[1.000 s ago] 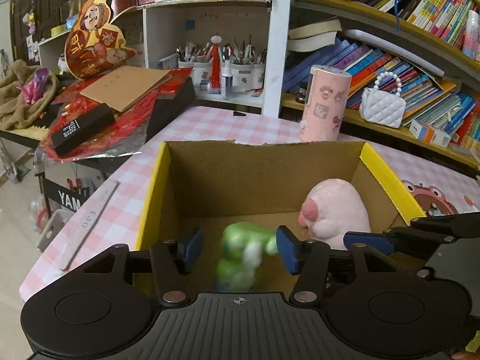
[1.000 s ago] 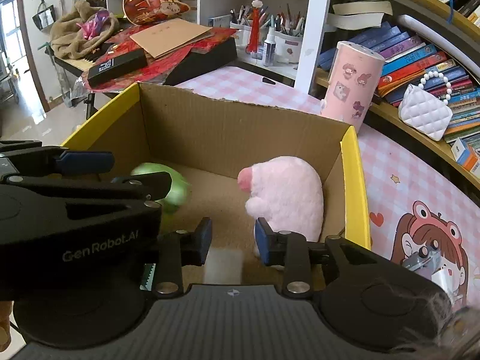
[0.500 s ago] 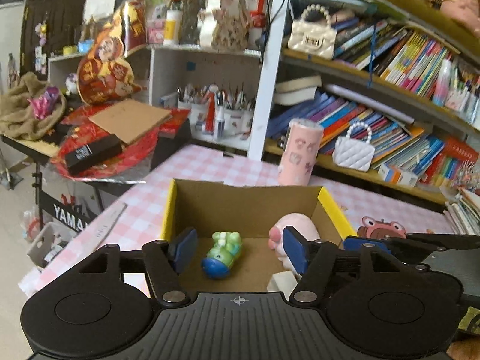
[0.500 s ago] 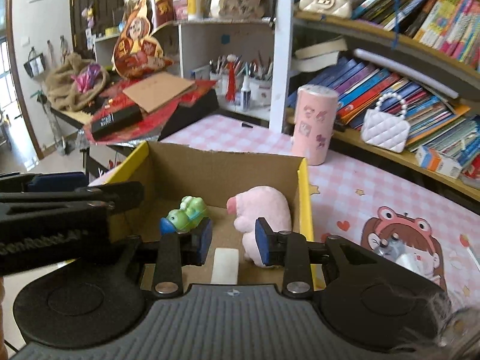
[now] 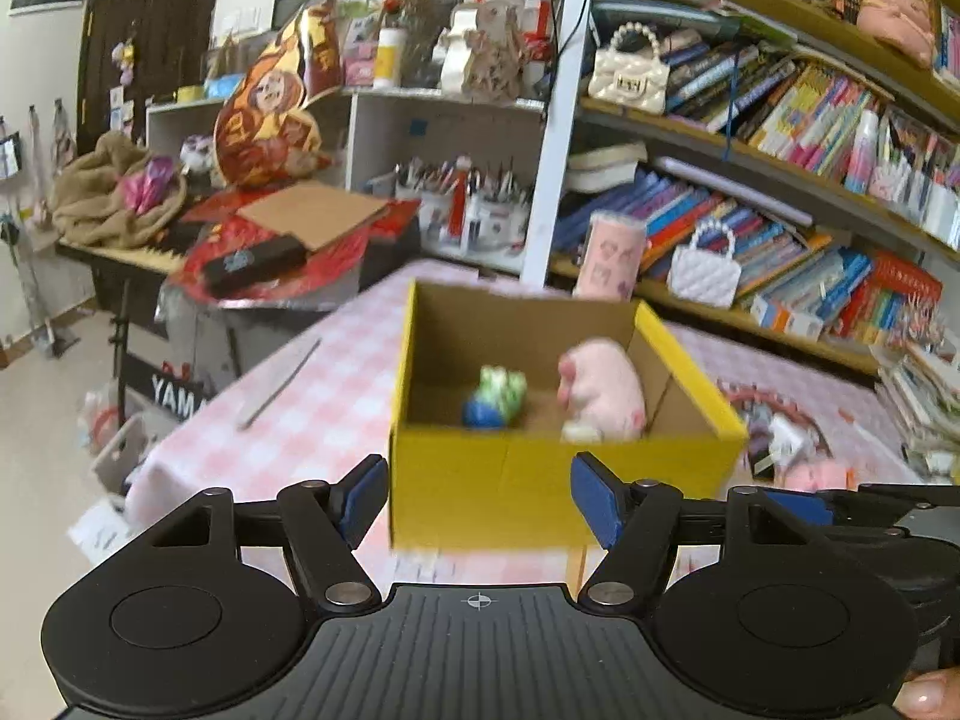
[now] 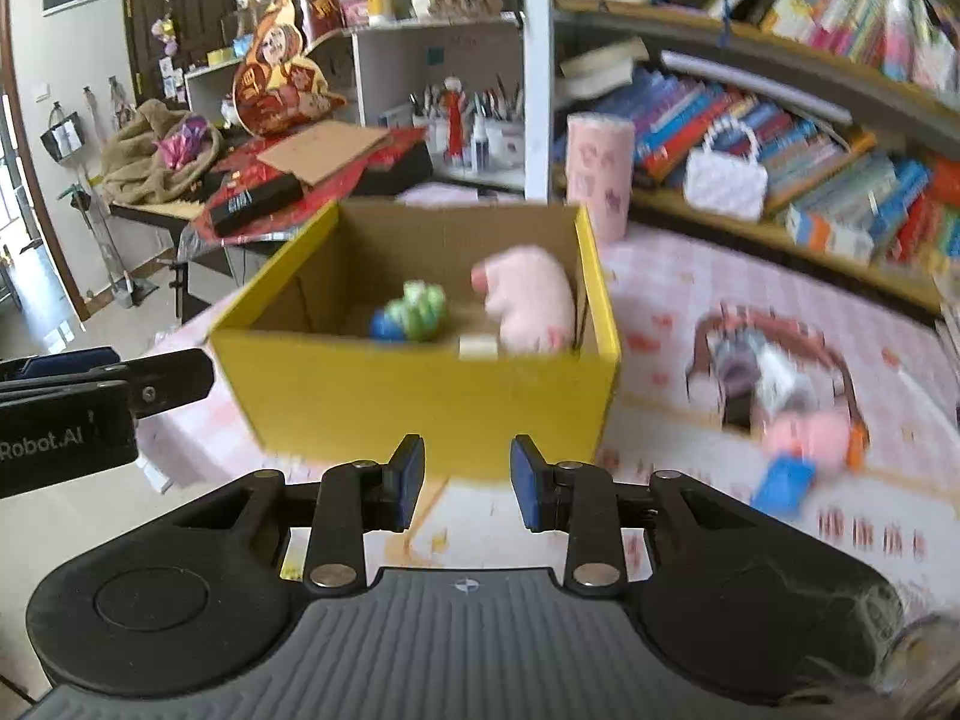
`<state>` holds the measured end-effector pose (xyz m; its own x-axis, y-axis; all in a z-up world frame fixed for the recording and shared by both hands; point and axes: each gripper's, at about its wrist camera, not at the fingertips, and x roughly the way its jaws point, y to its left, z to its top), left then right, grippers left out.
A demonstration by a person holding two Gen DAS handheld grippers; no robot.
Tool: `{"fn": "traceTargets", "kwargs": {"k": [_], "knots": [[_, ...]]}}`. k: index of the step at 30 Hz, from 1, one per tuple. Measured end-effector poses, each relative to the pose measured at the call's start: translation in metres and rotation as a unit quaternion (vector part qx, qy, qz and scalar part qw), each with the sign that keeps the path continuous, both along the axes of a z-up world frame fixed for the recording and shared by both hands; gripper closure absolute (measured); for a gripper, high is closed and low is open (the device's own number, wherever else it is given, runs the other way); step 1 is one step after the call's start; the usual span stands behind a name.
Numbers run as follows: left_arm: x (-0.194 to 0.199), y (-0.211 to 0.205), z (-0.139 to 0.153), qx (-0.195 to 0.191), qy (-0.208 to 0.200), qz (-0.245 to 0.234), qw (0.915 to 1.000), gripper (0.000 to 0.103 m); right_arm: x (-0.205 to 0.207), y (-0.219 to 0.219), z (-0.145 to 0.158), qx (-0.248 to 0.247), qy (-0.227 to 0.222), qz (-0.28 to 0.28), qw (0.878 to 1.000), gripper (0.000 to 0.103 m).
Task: Organize objects
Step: 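Withdraw both tools and move toward the pink pig figure and blue packet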
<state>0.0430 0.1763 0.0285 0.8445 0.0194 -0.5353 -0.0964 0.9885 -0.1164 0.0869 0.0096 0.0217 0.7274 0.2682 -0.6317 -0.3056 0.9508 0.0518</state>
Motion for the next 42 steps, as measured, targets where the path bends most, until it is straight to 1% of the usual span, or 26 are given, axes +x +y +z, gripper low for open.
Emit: {"fn": "traceTargets", "kwargs": {"k": [6,10,14,20,27,31,35,38,42], "knots": [[-0.038,-0.010,-0.016,0.013,0.028,-0.007,0.9995,0.029,-0.045,-0.013,-0.015,-0.003,0.012,-0.030,0.999,0.073],[-0.056,-0.021,-0.027,0.022,0.045,-0.018,0.9986,0.023,-0.070,-0.024,-0.023,-0.010,0.015,-0.059,0.998,0.071],[-0.067,-0.034,-0.034,0.021,0.060,-0.046,0.9969,0.023,-0.092,-0.037,-0.031,-0.016,0.023,-0.085,0.996,0.070],[-0.069,-0.060,-0.036,0.035,0.065,-0.092,0.9931,0.023,-0.113,-0.059,-0.039,-0.021,0.034,-0.124,0.991,0.067],[-0.059,-0.097,-0.043,0.046,0.073,-0.134,0.9872,0.021,-0.116,-0.094,-0.044,-0.018,0.041,-0.174,0.984,0.066],[-0.048,-0.120,-0.049,0.047,0.084,-0.157,0.9829,0.021,-0.113,-0.119,-0.050,-0.017,0.053,-0.203,0.978,0.066],[-0.032,-0.147,-0.056,0.043,0.098,-0.189,0.9762,0.021,-0.104,-0.149,-0.055,-0.017,0.067,-0.229,0.971,0.065],[-0.021,-0.168,-0.058,0.047,0.103,-0.207,0.9717,0.021,-0.094,-0.166,-0.058,-0.014,0.078,-0.242,0.967,0.065],[-0.004,-0.183,-0.059,0.046,0.104,-0.205,0.9720,0.021,-0.077,-0.183,-0.057,-0.019,0.079,-0.245,0.966,0.063]]}}
